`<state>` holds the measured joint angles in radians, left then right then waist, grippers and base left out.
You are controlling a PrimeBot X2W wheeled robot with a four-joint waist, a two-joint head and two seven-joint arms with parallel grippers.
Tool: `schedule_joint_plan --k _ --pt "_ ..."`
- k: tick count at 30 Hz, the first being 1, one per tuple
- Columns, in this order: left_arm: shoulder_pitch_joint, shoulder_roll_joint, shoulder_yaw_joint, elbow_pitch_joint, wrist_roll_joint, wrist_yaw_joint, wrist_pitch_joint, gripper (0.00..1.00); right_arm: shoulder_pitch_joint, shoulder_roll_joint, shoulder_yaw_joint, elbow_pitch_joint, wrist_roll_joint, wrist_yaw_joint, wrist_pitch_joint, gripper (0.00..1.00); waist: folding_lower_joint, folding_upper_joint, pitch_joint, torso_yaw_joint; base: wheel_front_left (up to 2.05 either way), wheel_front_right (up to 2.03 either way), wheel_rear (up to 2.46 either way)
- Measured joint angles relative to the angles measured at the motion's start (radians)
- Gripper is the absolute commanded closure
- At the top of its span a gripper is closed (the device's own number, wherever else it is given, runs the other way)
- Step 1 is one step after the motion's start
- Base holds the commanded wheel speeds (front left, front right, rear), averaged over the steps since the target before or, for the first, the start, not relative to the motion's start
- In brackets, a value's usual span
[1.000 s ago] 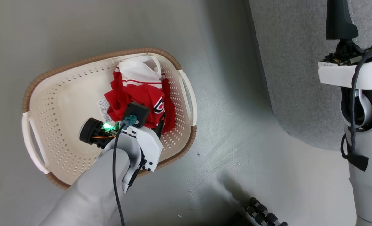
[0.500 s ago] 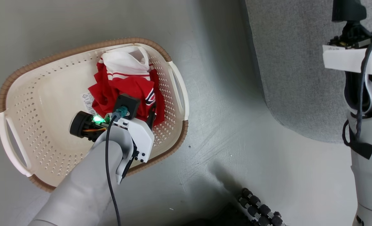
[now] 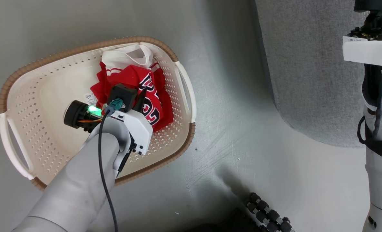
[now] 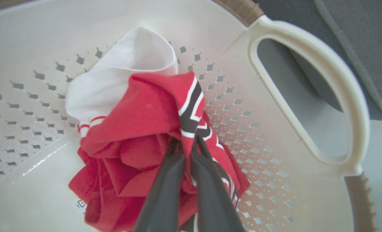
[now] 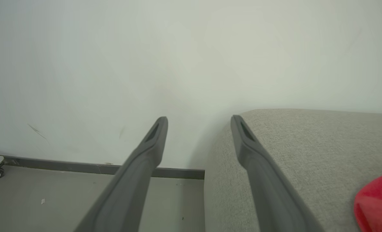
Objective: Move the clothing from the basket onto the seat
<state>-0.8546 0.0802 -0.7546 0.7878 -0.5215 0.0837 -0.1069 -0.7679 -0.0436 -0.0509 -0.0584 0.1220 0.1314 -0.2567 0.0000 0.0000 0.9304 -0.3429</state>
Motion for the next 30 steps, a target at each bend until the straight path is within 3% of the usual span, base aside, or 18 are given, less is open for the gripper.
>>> schedule_joint_plan --k 19,30 --pt "-0.036 0.008 -0.015 -0.051 0.031 -0.03 -0.087 1.0 0.001 0.0 0.005 0.041 -0.051 0.0 0.0 0.0 0.0 0.0 -0.079 0.071 0.0 0.0 0.0" --pt "-0.094 0.027 0.041 -0.13 0.03 -0.032 -0.119 1.0 0.059 -0.002 0.007 0.1 -0.109 0.0 0.0 0.0 0.0 0.0 -0.178 0.121 0.0 0.0 0.0"
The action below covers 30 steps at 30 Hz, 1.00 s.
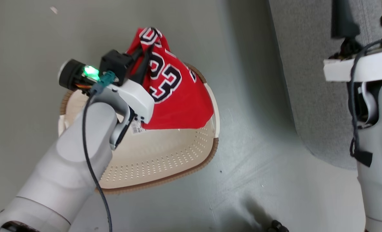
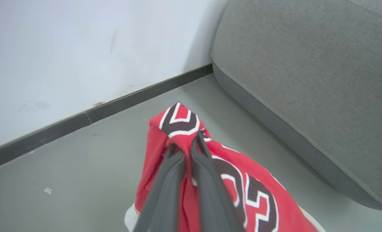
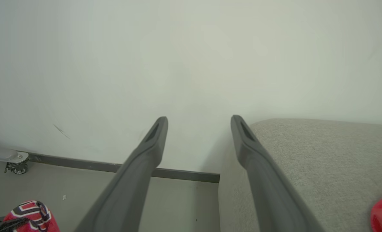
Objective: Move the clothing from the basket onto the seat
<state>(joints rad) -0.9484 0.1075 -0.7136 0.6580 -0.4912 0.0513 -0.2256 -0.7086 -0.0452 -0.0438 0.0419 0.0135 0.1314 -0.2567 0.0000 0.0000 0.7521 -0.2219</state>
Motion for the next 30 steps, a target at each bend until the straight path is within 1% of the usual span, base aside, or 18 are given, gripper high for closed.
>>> schedule_joint_plan --k 5,17,30 --pt "-0.009 0.018 0.022 -0.026 -0.002 0.0 -0.005 1.0 0.036 0.0 0.008 0.033 -0.006 0.0 0.0 0.0 0.0001 0.0 -0.051 0.022 0.0 0.0 0.0" --pt "-0.001 0.031 0.062 -0.075 -0.037 -0.001 -0.015 1.0 0.127 -0.002 0.075 0.095 -0.006 0.0 0.0 0.0 0.0 0.0 -0.19 0.074 0.0 0.0 0.0" --pt "0.074 0.064 0.081 -0.109 -0.073 -0.01 -0.015 1.0 0.289 -0.002 0.1 0.131 -0.002 0.0 0.0 0.0 0.0 0.0 -0.365 0.12 0.0 0.0 0.0"
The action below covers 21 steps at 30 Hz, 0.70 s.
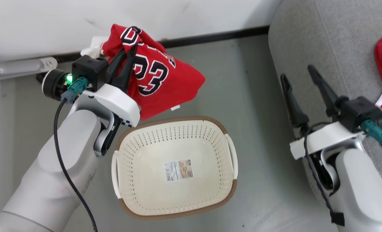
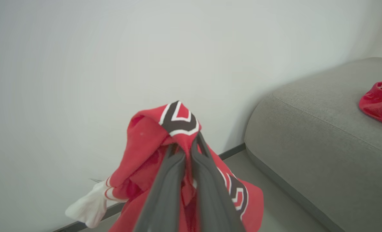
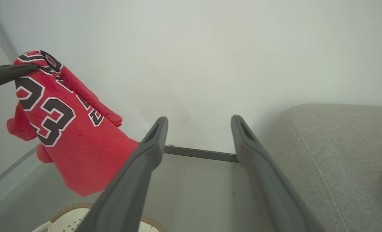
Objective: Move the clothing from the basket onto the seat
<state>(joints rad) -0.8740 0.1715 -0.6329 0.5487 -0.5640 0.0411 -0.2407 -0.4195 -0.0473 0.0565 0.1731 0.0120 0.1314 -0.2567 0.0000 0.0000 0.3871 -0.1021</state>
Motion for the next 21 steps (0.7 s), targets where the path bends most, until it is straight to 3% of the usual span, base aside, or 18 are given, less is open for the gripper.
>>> schedule_joint_plan --k 21 --pt "0.105 0.045 0.008 -0.05 -0.069 -0.022 0.075 1.0 0.214 0.0 0.038 0.029 0.024 0.0 0.0 0.0 0.0 0.0 -0.27 0.051 0.0 0.0 0.0"
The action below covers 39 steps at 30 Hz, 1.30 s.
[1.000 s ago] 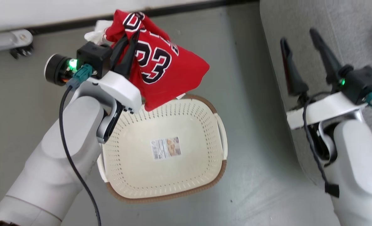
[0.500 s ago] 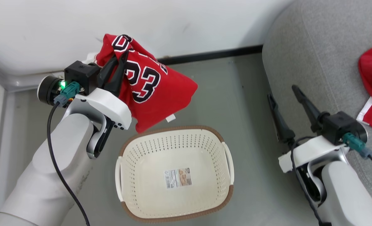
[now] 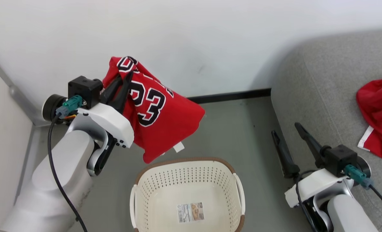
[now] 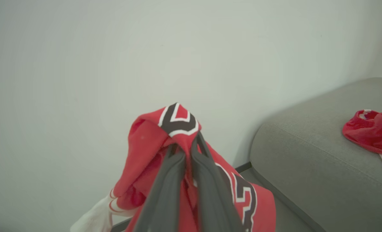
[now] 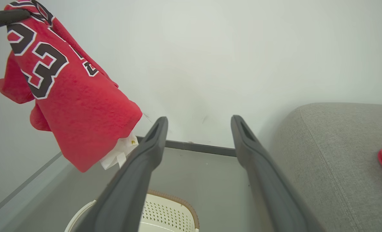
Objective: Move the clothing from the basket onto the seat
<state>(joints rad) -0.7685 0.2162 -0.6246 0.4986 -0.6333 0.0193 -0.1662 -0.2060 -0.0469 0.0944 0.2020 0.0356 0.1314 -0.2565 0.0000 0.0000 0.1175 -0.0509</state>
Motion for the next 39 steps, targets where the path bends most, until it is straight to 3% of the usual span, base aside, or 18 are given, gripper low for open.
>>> schedule_joint_plan --k 19,39 --pt "0.096 0.006 -0.022 -0.072 -0.044 -0.005 0.095 1.0 0.133 0.002 0.053 0.008 0.017 0.0 0.0 0.0 0.0 0.0 -0.173 0.044 0.0 0.0 0.0" --pt "0.144 0.012 -0.046 -0.169 -0.063 0.007 0.175 1.0 0.113 0.002 0.107 0.032 0.008 0.0 0.01 0.0 0.0 0.0 -0.222 0.098 0.0 0.0 0.0"
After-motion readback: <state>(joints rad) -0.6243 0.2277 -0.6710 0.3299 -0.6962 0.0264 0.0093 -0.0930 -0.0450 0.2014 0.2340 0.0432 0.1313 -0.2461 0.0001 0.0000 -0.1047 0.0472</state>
